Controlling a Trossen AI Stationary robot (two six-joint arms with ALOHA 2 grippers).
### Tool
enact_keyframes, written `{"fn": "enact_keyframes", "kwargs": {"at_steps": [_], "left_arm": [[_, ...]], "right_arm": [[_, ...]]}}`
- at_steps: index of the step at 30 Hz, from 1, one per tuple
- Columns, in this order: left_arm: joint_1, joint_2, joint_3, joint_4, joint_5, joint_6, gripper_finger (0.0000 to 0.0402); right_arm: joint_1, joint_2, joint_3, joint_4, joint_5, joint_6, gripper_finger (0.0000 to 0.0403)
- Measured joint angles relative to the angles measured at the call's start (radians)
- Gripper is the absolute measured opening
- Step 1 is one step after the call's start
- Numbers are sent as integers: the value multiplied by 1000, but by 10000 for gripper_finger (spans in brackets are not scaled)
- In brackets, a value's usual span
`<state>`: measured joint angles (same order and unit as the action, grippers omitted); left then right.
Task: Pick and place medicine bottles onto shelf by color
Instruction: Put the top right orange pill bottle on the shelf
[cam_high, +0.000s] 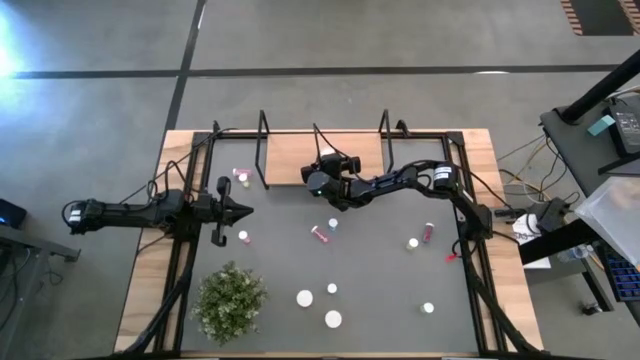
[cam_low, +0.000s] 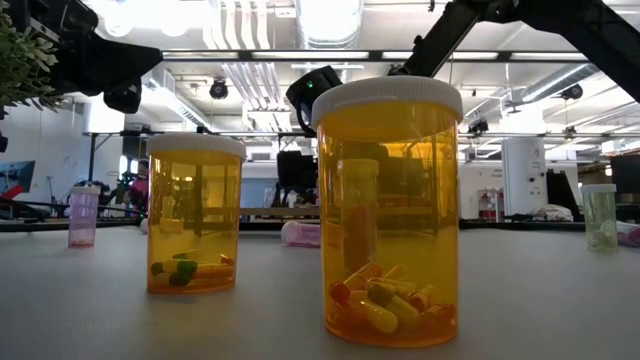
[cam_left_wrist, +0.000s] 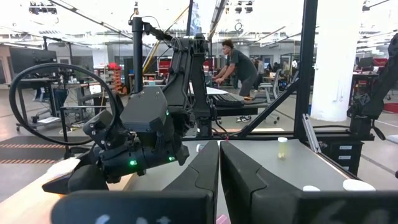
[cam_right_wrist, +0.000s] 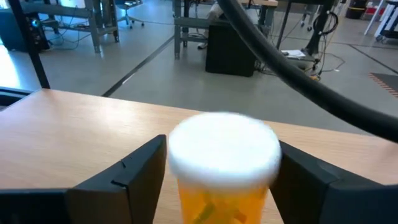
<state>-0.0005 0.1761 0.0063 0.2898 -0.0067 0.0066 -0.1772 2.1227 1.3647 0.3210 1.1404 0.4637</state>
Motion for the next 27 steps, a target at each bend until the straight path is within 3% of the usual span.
{"fn": "enact_keyframes", "kwargs": {"at_steps": [14,22,27], "left_arm": [[0,0,0,0,0,0,0],[0,0,0,0,0,0,0],[0,0,0,1,0,0,0]], "right_arm": [[0,-21,0,-49,-42,-4,325],[0,-112,10,-211,-52,-3,331],[-1,-193,21,-355,-166,5,324]]}}
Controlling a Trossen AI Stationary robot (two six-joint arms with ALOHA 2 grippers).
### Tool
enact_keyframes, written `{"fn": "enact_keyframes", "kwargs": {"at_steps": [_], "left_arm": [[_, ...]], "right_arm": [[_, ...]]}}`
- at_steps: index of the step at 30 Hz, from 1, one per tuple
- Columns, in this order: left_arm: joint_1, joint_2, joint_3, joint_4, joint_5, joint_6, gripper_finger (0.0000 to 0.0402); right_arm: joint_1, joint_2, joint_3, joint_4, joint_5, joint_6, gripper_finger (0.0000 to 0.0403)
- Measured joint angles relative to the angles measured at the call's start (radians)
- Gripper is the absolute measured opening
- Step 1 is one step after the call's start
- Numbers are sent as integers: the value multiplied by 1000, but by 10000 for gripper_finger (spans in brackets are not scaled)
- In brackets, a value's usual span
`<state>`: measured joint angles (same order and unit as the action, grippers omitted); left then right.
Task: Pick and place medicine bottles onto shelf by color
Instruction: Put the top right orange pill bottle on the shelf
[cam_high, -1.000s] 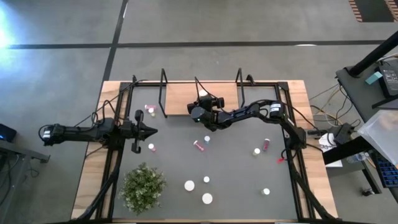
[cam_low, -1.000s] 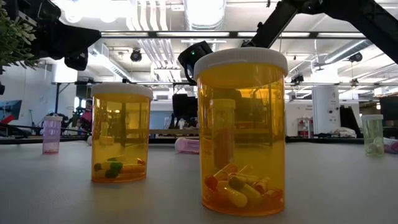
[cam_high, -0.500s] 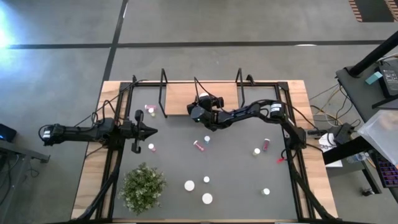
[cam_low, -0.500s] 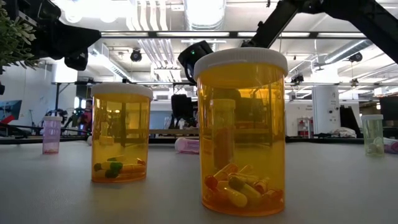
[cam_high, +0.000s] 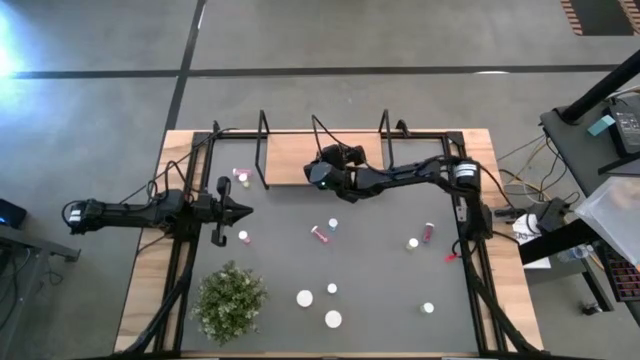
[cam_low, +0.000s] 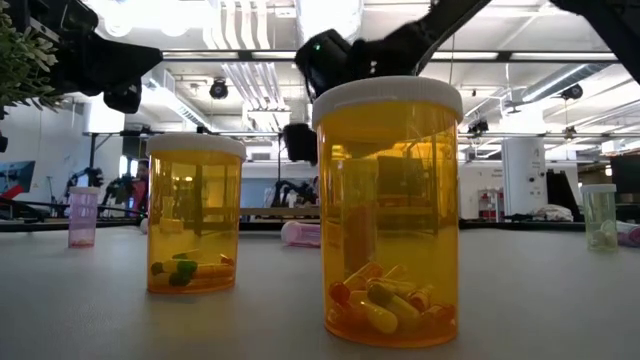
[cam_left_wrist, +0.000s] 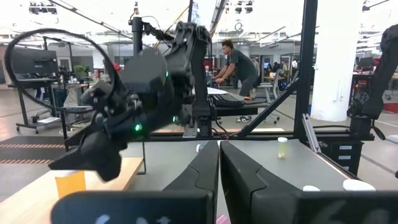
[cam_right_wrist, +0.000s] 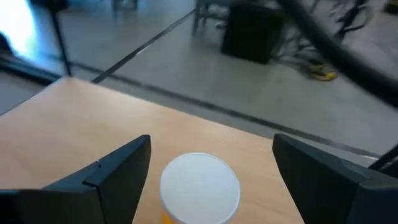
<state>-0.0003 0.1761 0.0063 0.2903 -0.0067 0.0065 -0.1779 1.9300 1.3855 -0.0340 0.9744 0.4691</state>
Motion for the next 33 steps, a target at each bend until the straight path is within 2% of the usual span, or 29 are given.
{"fn": "enact_keyframes", "kwargs": {"at_steps": [8,17,21,25,33], "left_arm": [[0,0,0,0,0,0,0],[0,0,0,1,0,0,0],[0,0,0,0,0,0,0],[0,0,0,0,0,0,0],[0,-1,0,-1,0,0,0]], "right_arm": [[-20,-132,0,-204,-174,68,315],[-102,-211,35,-422,-573,69,315],[-141,-194,104,-517,-687,-11,310],[-165,-176,177,-589,-748,-141,306],[-202,-82,368,-803,-773,-311,309]]}}
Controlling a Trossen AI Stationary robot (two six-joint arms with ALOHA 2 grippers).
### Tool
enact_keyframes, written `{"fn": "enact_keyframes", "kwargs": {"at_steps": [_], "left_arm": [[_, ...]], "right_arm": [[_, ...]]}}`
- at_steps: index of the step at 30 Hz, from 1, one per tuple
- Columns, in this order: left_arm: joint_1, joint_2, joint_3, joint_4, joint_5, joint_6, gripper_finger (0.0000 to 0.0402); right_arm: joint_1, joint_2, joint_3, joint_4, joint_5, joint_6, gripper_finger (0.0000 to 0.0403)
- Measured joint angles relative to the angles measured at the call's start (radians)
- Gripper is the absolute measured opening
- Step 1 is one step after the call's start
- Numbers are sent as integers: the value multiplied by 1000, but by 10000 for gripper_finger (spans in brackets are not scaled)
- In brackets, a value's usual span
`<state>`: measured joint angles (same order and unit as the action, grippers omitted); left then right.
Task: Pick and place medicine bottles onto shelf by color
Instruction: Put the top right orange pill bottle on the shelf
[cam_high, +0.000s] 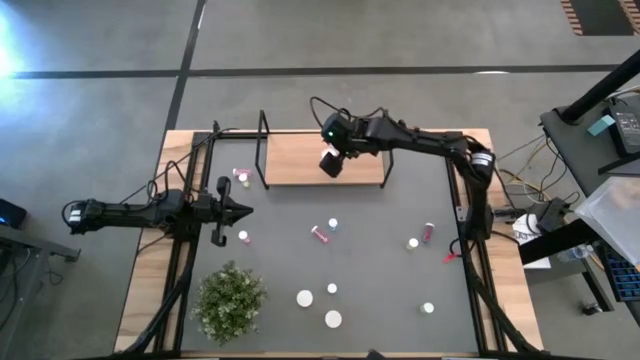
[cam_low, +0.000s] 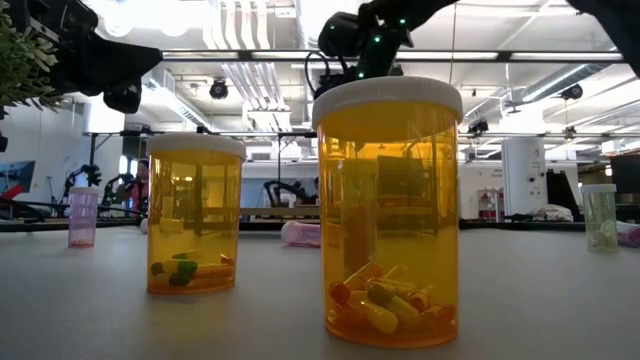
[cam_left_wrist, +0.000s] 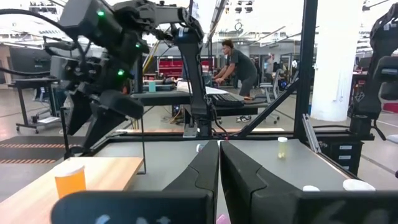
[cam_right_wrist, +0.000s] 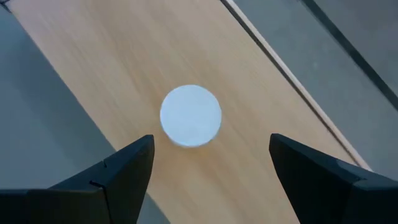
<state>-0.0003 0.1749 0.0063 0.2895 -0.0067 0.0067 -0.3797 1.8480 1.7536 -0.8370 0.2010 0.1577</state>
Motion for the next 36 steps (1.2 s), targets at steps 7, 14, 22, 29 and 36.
{"fn": "enact_keyframes", "kwargs": {"at_steps": [7,14,22,29,36], "left_arm": [[0,1,0,0,0,0,0],[0,1,0,0,0,0,0],[0,1,0,0,0,0,0],[0,1,0,1,0,0,0],[0,1,0,0,0,0,0]], "right_arm": [[-15,97,142,-135,-72,-53,311],[-18,228,334,-282,-116,-96,306],[-25,344,499,-373,-115,-90,304],[-38,371,553,-403,-115,-64,304],[-42,368,552,-403,-115,-61,304]]}}
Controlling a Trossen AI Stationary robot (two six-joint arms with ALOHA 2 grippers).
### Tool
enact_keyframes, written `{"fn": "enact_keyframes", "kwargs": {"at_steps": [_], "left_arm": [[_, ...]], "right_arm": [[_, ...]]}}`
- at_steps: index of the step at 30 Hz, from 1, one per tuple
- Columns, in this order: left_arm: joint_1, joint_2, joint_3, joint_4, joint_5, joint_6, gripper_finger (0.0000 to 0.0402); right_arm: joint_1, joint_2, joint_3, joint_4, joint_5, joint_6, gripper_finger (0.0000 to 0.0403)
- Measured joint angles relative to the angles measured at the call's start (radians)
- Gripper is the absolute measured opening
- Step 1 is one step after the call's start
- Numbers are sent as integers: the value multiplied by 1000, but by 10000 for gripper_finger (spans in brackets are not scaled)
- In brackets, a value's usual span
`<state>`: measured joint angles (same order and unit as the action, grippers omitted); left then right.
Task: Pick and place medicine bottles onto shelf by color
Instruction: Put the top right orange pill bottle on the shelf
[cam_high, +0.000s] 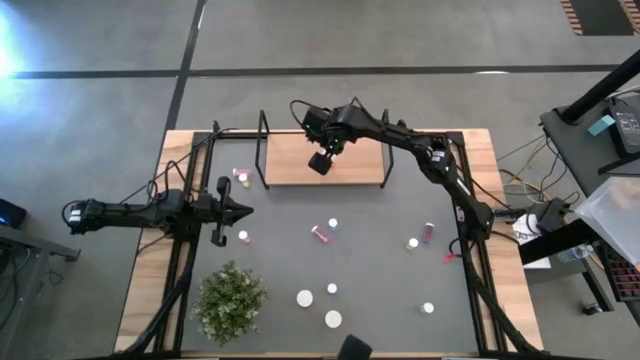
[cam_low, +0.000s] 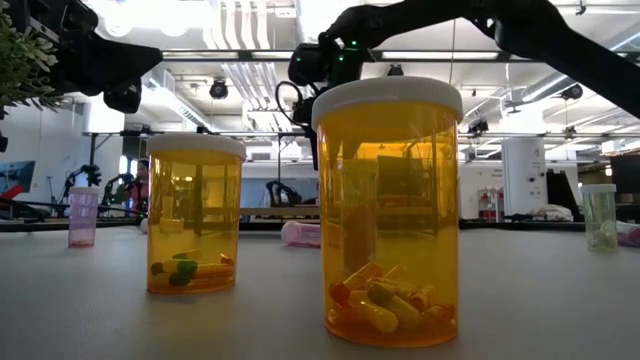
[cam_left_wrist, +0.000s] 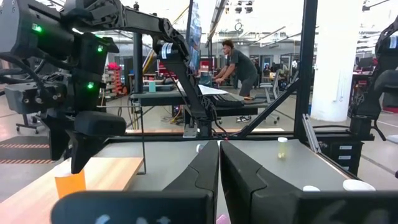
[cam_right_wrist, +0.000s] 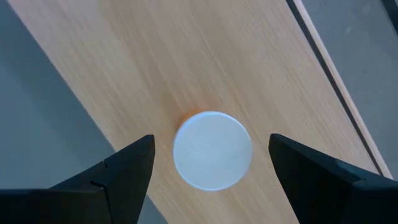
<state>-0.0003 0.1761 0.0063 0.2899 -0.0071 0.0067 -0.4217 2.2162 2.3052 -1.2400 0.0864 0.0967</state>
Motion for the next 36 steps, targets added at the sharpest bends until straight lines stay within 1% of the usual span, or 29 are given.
{"fn": "enact_keyframes", "kwargs": {"at_steps": [8,15,19,23,31,36], "left_arm": [[0,0,0,0,0,0,0],[0,0,0,0,0,0,0],[0,0,0,0,0,0,0],[0,0,0,0,0,0,0],[0,0,0,0,0,0,0],[0,0,0,0,0,0,0]], "right_arm": [[-7,0,-33,4,0,-1,302],[-9,-1,-75,53,0,-13,302],[-9,-1,-92,52,-1,-19,298],[-9,-2,-93,64,0,-33,279],[-9,-2,-93,76,0,-30,216],[-14,-2,-93,72,0,-28,202]]}}
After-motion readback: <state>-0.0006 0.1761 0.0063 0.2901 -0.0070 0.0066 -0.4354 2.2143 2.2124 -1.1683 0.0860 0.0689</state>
